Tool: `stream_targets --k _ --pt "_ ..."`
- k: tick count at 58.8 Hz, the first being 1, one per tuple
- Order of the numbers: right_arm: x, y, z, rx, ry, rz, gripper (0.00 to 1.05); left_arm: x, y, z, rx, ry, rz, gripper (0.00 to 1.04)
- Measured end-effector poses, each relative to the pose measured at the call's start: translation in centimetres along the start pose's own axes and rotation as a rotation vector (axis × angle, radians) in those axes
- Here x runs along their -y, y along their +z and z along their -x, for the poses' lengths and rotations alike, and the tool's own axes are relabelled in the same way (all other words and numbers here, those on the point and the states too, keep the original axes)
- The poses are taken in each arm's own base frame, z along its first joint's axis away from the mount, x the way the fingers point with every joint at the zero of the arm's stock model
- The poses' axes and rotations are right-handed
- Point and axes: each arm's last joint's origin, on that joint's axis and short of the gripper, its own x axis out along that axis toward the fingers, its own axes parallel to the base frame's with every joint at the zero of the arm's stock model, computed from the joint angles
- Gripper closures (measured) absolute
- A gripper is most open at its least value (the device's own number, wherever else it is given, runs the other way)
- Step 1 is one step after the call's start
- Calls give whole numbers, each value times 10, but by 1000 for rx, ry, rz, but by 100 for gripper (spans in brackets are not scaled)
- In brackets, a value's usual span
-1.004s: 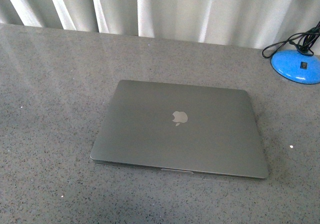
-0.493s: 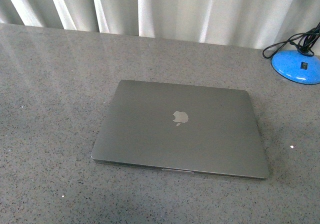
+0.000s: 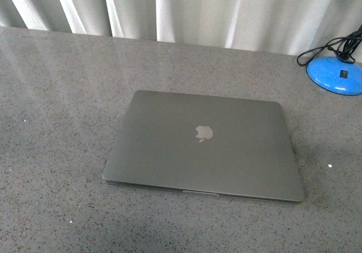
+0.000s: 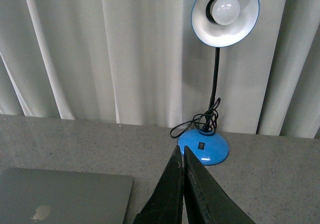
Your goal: Close laptop
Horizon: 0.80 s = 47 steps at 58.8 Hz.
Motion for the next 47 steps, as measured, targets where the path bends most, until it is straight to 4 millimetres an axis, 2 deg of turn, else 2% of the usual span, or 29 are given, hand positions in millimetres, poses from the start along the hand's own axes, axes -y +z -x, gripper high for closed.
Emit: stream_targets --k 14,22,31,47 --pt "0 0 5 0 0 0 104 0 0 4 -1 0 0 101" --pt "0 0 7 0 0 0 104 0 -3 15 -9 0 0 101" --pt "0 -3 18 -7 0 0 104 0 -3 15 -8 0 0 101" --pt "0 -3 18 -6 0 0 104 0 -3 15 -7 0 0 101"
